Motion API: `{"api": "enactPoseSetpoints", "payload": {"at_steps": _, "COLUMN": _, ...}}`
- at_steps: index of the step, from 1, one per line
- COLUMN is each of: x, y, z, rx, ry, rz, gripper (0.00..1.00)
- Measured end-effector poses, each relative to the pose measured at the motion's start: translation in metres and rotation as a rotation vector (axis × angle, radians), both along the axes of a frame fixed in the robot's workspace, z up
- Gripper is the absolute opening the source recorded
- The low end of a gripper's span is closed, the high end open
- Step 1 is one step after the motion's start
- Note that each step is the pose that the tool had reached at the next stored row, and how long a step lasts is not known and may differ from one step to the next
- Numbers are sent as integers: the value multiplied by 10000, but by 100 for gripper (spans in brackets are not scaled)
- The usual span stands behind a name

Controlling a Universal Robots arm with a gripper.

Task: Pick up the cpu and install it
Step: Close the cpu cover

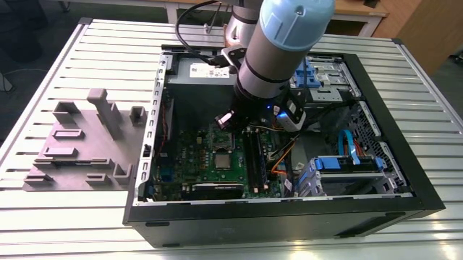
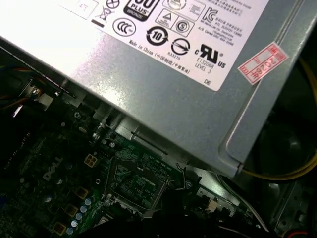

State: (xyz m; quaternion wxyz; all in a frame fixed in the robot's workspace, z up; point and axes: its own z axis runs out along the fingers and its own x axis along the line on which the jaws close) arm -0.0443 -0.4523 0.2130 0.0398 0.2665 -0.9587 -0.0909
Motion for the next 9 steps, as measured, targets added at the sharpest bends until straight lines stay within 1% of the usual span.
{"api": "enactPoseSetpoints", "payload": {"at_steps": 5, "x": 0, "y": -7, "z": 4, "rx": -7, "ry": 8, "rz": 1, "gripper": 10}}
{"api": "enactPoseSetpoints", "payload": {"at_steps": 9, "x": 3, "y": -26, "z": 16, "rx": -7, "ry": 48, "rz": 0, "gripper": 10}}
